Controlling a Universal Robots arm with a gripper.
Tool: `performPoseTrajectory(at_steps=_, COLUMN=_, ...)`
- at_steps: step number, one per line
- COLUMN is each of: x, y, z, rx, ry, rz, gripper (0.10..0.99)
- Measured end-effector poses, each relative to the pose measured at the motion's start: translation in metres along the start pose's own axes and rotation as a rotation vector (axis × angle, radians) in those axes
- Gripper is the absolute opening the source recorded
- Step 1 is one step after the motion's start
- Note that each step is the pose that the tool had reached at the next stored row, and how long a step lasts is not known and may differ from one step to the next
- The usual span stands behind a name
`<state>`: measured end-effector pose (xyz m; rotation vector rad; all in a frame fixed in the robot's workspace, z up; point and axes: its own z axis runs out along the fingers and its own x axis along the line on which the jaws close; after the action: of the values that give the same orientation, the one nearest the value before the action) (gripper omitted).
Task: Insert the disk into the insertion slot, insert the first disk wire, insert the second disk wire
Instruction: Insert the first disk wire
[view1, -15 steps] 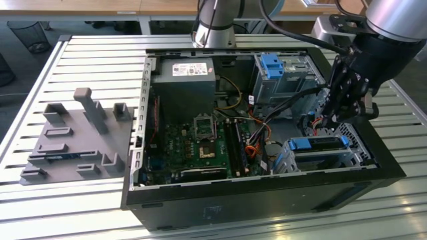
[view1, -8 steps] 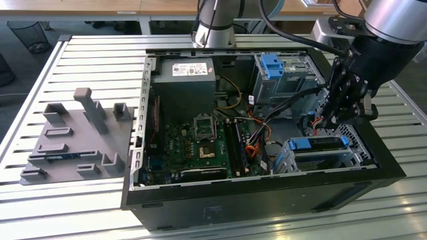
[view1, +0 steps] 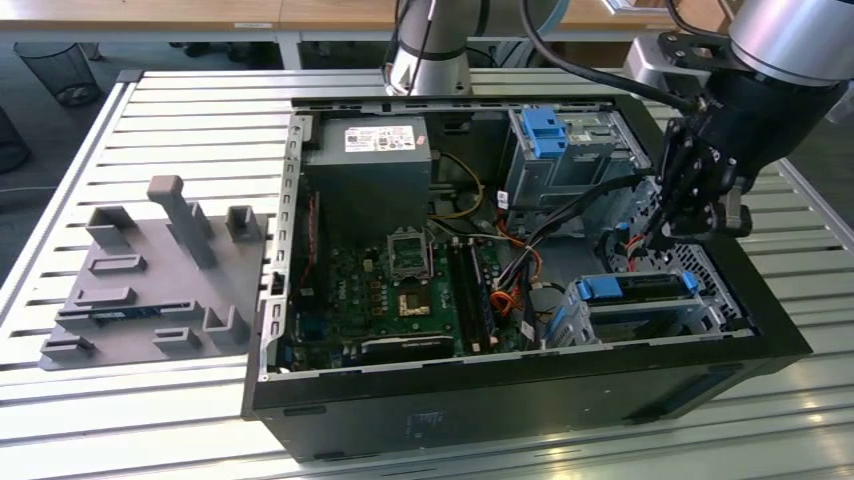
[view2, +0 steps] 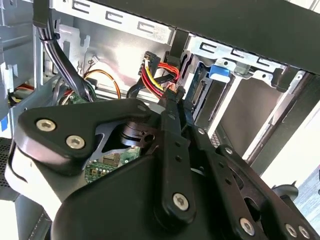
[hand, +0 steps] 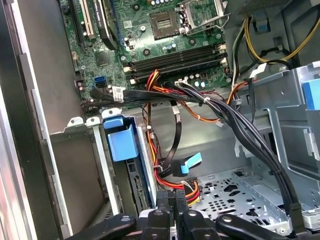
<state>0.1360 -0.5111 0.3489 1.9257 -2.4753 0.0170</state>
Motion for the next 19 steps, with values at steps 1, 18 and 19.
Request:
performPoseTrajectory(at_steps=1, x=0.0000, y=-0.0001, z=0.0000, rx=0.000, ry=0.0000, rz=-0.002, gripper=0.169)
performPoseTrajectory(at_steps=18, x=0.0031, y=-0.0005, z=0.0017, rx=0.005, ry=-0.0015, rz=-0.238, gripper=0.169)
performPoseTrajectory(at_steps=19, x=0.0041, y=-0.0005, z=0.0018, rx=0.006, ry=-0.0017, rz=-0.243, gripper=0.169)
